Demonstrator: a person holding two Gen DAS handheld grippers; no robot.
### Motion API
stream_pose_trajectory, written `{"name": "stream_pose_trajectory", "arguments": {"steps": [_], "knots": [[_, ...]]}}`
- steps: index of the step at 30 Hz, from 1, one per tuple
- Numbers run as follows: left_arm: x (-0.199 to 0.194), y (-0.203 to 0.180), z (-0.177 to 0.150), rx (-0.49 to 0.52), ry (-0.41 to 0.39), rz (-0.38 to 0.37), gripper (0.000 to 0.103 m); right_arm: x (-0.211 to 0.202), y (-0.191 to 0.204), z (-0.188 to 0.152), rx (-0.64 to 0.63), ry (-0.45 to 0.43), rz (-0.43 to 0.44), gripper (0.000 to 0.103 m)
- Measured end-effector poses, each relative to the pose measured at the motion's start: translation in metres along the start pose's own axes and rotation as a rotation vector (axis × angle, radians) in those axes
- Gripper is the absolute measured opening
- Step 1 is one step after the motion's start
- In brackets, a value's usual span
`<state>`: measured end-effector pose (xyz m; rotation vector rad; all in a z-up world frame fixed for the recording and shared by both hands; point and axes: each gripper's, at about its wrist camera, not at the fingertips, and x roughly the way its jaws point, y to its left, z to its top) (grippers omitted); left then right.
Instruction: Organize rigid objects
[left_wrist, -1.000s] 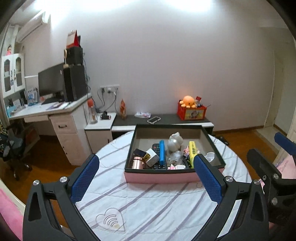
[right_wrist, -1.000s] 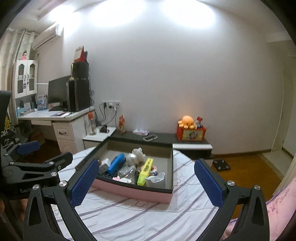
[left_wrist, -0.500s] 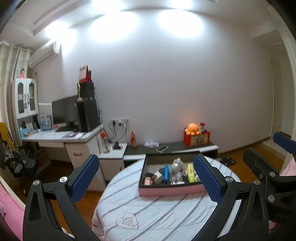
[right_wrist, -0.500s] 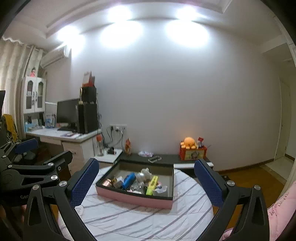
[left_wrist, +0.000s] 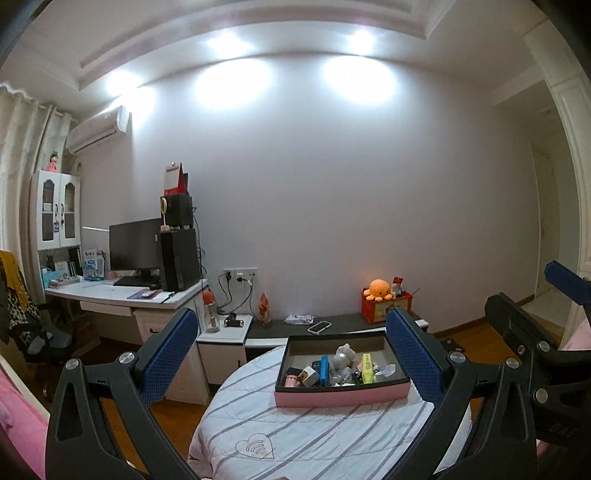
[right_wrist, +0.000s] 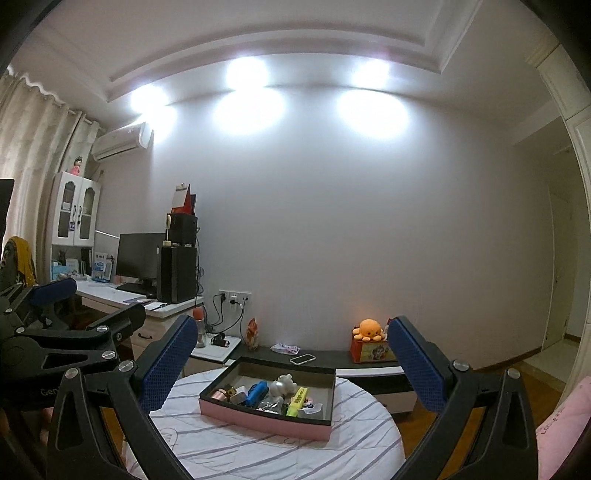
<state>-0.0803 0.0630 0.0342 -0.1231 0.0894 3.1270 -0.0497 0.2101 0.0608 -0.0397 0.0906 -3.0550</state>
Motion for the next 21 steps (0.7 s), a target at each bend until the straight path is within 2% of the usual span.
{"name": "stream_pose_trajectory", "arguments": {"steps": [21], "knots": [[-0.029,0.003,0.009,0.004,-0.043,0.024,0.103,-0.013,0.002,0.007,-0.014,-0.033,0.021,0.103]]}}
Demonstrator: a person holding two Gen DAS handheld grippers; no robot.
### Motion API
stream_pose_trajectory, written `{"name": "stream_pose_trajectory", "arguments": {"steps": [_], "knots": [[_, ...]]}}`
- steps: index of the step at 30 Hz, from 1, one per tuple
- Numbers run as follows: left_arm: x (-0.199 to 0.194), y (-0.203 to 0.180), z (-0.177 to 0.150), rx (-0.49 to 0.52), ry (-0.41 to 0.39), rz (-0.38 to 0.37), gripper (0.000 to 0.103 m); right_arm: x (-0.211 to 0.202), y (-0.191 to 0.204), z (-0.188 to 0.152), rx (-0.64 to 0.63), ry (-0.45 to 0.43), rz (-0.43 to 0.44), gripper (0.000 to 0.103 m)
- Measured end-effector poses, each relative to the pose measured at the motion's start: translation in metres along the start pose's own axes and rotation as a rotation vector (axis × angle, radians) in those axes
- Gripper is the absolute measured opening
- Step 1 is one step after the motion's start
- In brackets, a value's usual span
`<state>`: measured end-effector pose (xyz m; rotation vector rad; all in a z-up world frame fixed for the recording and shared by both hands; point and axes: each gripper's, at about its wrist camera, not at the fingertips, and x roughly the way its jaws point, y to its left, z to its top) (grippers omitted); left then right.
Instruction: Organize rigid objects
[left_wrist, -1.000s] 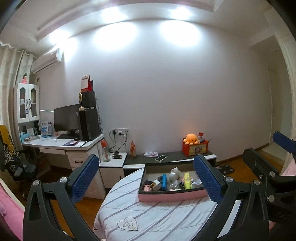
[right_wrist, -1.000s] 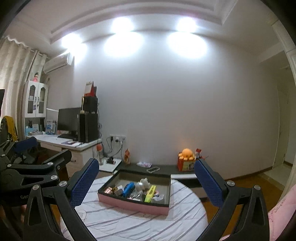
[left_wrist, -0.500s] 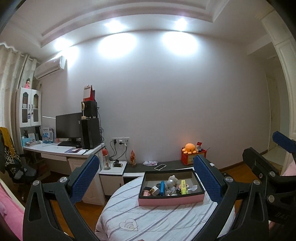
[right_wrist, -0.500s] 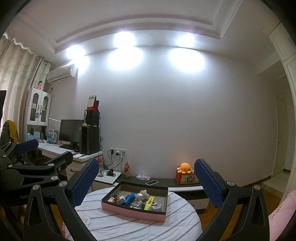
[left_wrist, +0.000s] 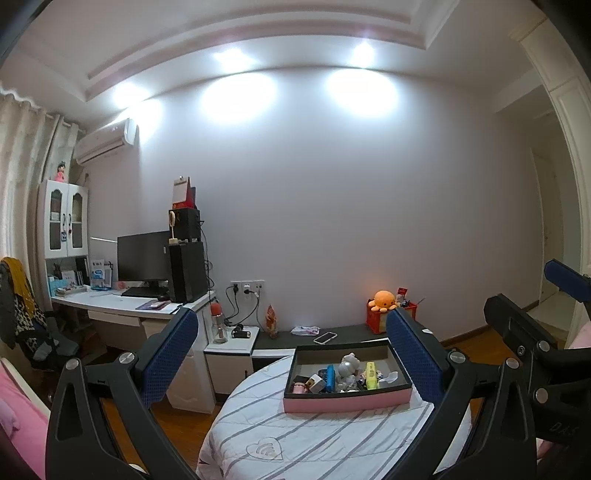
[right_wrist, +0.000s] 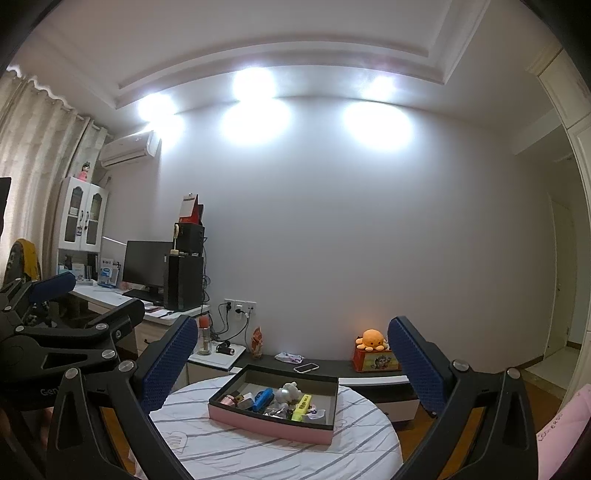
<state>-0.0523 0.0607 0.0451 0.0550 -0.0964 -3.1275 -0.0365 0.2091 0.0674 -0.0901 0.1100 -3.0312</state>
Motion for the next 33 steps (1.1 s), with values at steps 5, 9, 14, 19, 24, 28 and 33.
{"name": "stream_pose_trajectory", "arguments": {"steps": [5,9,14,19,24,28,33], "knots": [[-0.0015,0.0004,0.0008,-0.002,0.002,-0.005,0.103,0.0,-0.0005,0.0004,-0.001,0.005,0.002,0.103],[-0.0026,0.0004,0.0004,0.003,-0.005,0.003,0.103,-0.0001,-0.0012,0.0002,-0.002,0.009,0.0,0.103],[-0.0015,0.0016,-0.0003,-0.007,-0.003,-0.002,0.103,-0.0003,-0.0011,0.0002,-0.001,0.008,0.002,0.103],[-0.0024,0.0026,-0.0008,-0.006,-0.007,0.002,0.103,-0.0026,0.0001,0.0013,-0.005,0.01,-0.002,0.103],[-0.0023,0.0023,-0.0007,-0.005,-0.003,0.001,0.103,-0.0035,0.0009,0.0014,-0.004,0.011,-0.003,0.103],[-0.0025,0.0017,-0.0004,-0.004,-0.002,0.0,0.103,-0.0042,0.0011,0.0015,-0.005,0.014,-0.007,0.103],[-0.0018,0.0002,0.0001,-0.006,0.003,-0.001,0.103,-0.0058,0.0012,0.0016,-0.005,0.019,-0.019,0.103]]}}
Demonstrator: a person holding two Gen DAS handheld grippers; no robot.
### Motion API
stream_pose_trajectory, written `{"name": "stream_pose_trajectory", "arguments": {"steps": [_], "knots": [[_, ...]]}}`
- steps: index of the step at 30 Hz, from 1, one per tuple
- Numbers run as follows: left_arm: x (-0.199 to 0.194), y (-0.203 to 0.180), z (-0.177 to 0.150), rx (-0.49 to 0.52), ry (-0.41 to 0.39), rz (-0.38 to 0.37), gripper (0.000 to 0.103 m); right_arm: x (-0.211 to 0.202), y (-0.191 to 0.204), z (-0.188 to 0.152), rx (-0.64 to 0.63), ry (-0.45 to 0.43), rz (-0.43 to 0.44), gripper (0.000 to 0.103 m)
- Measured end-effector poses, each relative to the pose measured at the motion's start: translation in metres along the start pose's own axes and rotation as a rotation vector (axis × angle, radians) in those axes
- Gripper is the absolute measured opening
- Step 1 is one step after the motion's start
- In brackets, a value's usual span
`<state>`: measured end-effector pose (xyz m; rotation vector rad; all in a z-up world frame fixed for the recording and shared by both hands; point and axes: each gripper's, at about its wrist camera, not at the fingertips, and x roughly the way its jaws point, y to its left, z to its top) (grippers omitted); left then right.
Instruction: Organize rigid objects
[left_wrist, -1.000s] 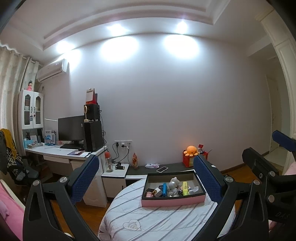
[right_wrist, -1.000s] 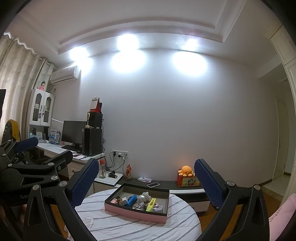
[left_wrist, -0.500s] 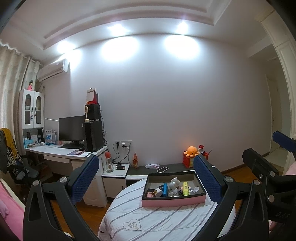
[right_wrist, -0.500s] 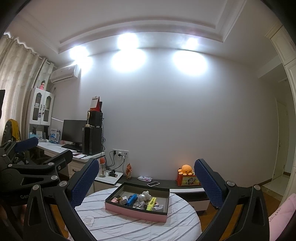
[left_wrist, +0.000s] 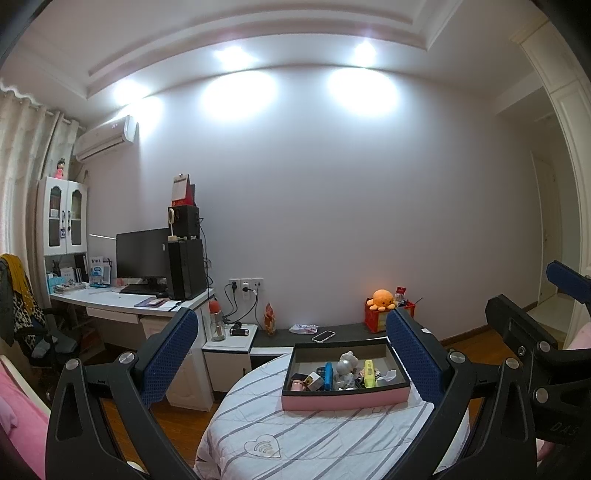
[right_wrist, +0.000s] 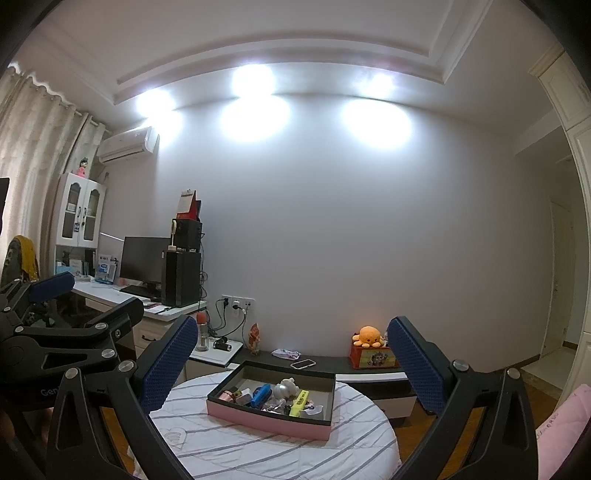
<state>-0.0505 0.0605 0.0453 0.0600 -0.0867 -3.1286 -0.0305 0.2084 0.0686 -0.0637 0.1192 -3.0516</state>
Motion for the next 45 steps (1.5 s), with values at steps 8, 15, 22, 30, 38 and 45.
{"name": "stream_pose_trajectory", "arguments": {"steps": [8,15,22,30,38,45], "knots": [[0.004,-0.003,-0.001,-0.019,0.01,-0.006,0.103,0.002,0.0,-0.001,-0.006,0.02,-0.019,0.103],[0.009,-0.006,-0.003,-0.039,0.017,-0.026,0.103,-0.002,0.001,0.0,-0.028,0.004,-0.078,0.103],[0.014,-0.011,-0.006,-0.037,0.02,-0.032,0.103,-0.003,-0.002,-0.001,-0.029,-0.001,-0.145,0.103],[0.02,-0.019,-0.01,0.018,0.037,-0.006,0.103,-0.004,-0.007,-0.001,0.004,-0.008,-0.158,0.103],[0.022,-0.014,-0.01,-0.004,0.044,-0.004,0.103,0.001,-0.006,-0.002,0.002,0.006,-0.15,0.103],[0.022,-0.011,-0.01,-0.009,0.042,0.0,0.103,0.002,-0.004,-0.001,0.0,0.009,-0.143,0.103]]}}
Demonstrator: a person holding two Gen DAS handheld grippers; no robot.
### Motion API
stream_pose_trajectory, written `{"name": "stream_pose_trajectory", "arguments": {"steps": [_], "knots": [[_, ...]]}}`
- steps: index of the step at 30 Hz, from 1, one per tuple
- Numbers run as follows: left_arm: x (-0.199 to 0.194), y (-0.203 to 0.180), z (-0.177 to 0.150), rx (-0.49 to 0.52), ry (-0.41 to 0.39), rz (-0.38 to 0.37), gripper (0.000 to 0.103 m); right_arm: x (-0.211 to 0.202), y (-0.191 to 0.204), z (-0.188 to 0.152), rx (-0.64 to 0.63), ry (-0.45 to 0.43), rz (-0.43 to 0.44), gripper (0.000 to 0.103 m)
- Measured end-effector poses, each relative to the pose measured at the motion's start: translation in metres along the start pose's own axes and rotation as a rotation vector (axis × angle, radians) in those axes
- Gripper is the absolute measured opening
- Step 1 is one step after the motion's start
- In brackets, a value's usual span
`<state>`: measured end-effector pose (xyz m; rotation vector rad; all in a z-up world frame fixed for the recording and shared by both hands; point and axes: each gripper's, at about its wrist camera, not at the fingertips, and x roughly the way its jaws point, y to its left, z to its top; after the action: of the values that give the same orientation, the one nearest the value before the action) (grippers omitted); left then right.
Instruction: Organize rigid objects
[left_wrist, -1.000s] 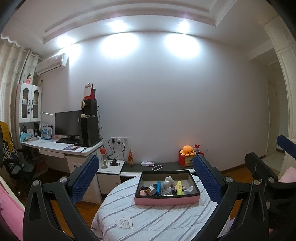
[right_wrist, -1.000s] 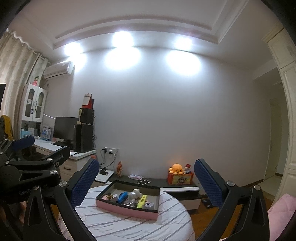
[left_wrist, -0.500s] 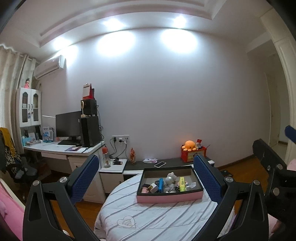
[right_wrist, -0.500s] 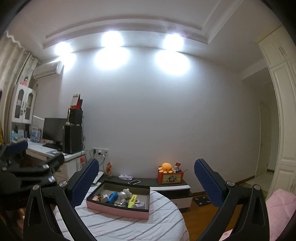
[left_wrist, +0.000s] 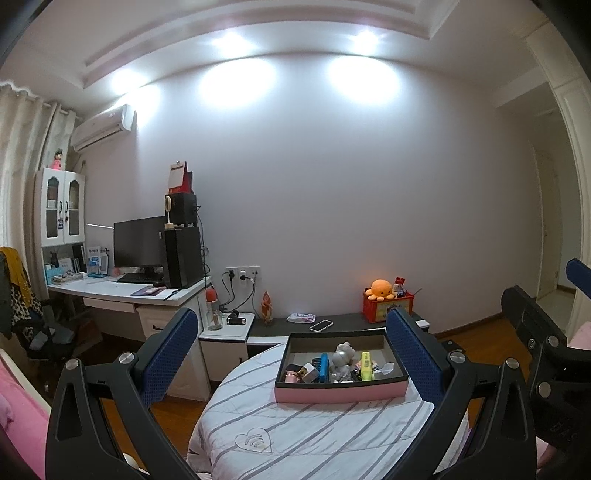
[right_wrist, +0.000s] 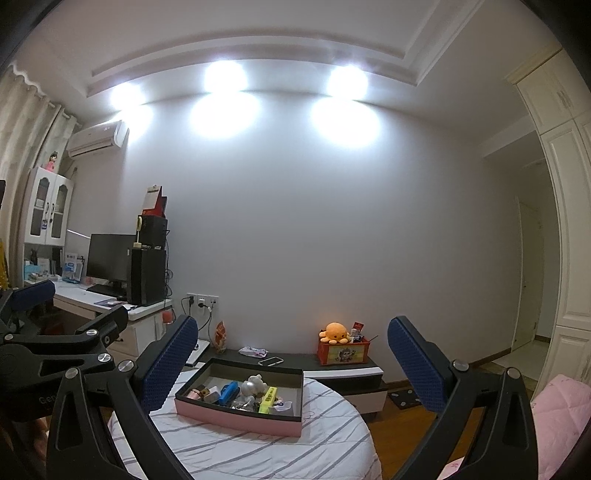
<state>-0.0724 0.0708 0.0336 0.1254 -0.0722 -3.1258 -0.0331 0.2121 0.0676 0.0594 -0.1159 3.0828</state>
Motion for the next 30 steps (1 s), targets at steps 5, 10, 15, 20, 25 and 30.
{"name": "stream_pose_trajectory", "arguments": {"steps": [5,10,15,20,25,30], "knots": [[0.0,0.003,-0.001,-0.004,-0.005,-0.002,0.103,0.001,0.002,0.0,-0.001,0.003,0.007,0.103],[-0.001,0.004,-0.002,-0.003,-0.021,-0.001,0.103,0.001,0.003,0.0,-0.002,0.002,0.014,0.103],[0.0,0.005,-0.002,-0.003,-0.018,0.007,0.103,0.003,0.004,0.0,-0.006,0.004,0.015,0.103],[0.002,0.008,-0.002,-0.005,-0.01,0.011,0.103,0.006,0.007,-0.001,-0.01,0.008,0.02,0.103],[0.002,0.009,-0.002,-0.004,-0.01,0.012,0.103,0.008,0.009,-0.001,-0.013,0.009,0.022,0.103],[0.003,0.013,-0.003,-0.005,-0.005,0.014,0.103,0.009,0.01,-0.002,-0.014,0.015,0.025,0.103]]}}
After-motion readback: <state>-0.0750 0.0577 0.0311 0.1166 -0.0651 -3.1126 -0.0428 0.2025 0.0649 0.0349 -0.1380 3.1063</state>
